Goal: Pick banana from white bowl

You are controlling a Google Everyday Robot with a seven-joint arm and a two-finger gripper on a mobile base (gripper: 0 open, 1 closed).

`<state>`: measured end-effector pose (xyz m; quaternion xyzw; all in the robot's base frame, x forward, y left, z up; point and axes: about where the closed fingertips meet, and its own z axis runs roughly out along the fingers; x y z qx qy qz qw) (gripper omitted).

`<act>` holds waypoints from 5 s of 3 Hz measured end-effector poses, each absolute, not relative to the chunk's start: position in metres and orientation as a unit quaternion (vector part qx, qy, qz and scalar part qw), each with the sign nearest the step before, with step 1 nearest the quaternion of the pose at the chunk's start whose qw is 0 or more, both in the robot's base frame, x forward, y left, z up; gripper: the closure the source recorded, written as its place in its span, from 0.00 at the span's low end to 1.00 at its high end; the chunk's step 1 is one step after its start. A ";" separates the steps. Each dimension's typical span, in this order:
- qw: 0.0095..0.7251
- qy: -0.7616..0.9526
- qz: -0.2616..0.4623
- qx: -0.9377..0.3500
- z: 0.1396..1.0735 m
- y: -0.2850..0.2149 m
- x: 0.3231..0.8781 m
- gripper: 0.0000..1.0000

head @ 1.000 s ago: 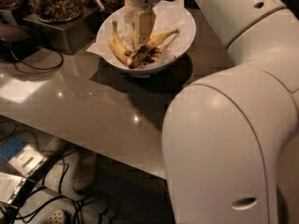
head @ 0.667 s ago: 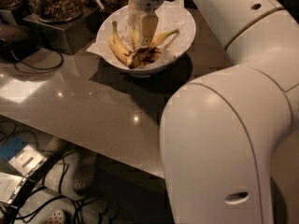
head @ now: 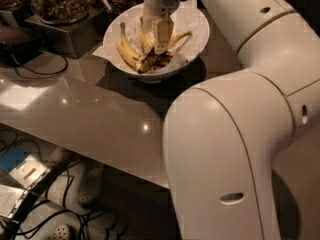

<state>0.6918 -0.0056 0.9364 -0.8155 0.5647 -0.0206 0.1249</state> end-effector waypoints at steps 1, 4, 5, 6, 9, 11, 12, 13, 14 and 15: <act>0.114 0.556 -0.023 -0.823 0.930 -0.003 0.693 0.43; 0.090 0.533 -0.030 -0.841 0.916 0.002 0.697 0.42; 0.084 0.526 -0.032 -0.845 0.913 0.003 0.699 0.43; 0.079 0.521 -0.030 -0.849 0.909 0.005 0.699 0.42; 0.080 0.519 -0.016 -0.851 0.900 0.004 0.698 0.41; 0.082 0.518 0.008 -0.852 0.887 0.005 0.691 0.44; 0.082 0.519 0.005 -0.851 0.887 0.002 0.687 0.63; 0.082 0.519 0.005 -0.851 0.887 0.002 0.687 0.86; 0.082 0.519 0.005 -0.851 0.887 0.002 0.687 1.00; 0.097 0.524 0.001 -0.846 0.891 0.004 0.691 1.00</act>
Offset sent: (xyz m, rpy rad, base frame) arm -0.0296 -0.0159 -0.0135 -0.1320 0.1412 0.0698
